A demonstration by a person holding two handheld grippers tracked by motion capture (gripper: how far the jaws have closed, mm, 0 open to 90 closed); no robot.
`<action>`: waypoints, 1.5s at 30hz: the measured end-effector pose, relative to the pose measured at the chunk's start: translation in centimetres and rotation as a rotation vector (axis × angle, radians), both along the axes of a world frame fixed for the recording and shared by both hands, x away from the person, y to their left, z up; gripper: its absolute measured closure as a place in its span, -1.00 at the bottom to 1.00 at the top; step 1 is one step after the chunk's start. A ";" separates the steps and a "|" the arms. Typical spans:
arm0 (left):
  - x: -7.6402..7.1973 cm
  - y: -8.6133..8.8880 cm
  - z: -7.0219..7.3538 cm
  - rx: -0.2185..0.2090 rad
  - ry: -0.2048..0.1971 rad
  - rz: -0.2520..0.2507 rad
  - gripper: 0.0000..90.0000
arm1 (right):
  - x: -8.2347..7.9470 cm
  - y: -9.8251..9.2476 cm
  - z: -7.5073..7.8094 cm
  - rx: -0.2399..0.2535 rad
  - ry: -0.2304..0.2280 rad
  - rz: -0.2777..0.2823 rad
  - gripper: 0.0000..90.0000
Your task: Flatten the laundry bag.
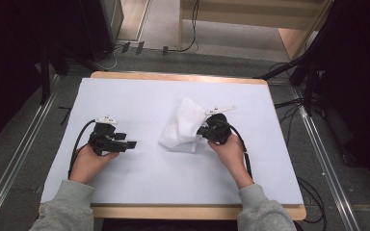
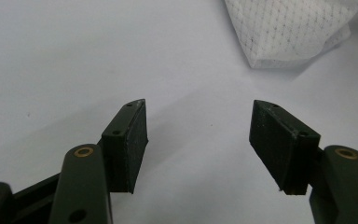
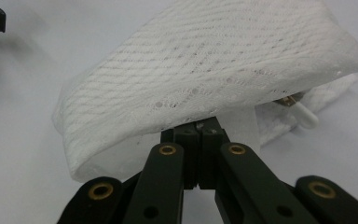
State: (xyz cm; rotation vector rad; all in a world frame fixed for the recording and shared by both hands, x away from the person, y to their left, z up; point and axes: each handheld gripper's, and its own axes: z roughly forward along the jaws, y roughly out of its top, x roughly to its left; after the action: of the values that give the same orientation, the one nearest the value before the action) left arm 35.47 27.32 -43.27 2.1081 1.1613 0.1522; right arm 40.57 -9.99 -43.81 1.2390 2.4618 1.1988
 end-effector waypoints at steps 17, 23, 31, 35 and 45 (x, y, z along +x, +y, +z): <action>-1.2 1.0 0.0 -0.006 0.000 0.037 -0.16 | 1.5 3.7 1.8 -0.009 -0.022 0.067 1.00; -1.6 0.8 0.0 -0.006 -0.005 0.035 -0.16 | 2.1 5.5 2.2 -0.011 -0.033 0.101 1.00; -1.9 0.6 -0.1 -0.002 -0.009 0.032 -0.16 | 2.4 7.8 2.6 -0.017 -0.047 0.149 1.00; -1.9 0.4 -0.1 0.001 -0.004 0.021 -0.16 | 2.1 7.3 3.8 0.001 -0.071 0.158 0.99; -1.7 0.3 -0.1 0.000 -0.008 0.021 -0.16 | 3.0 2.4 4.6 0.021 -0.054 0.057 0.73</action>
State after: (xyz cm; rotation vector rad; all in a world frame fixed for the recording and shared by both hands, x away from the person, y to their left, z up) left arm 33.74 27.65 -43.35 2.0939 1.1788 0.1696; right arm 43.54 -7.57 -39.21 1.1332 2.4676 1.2579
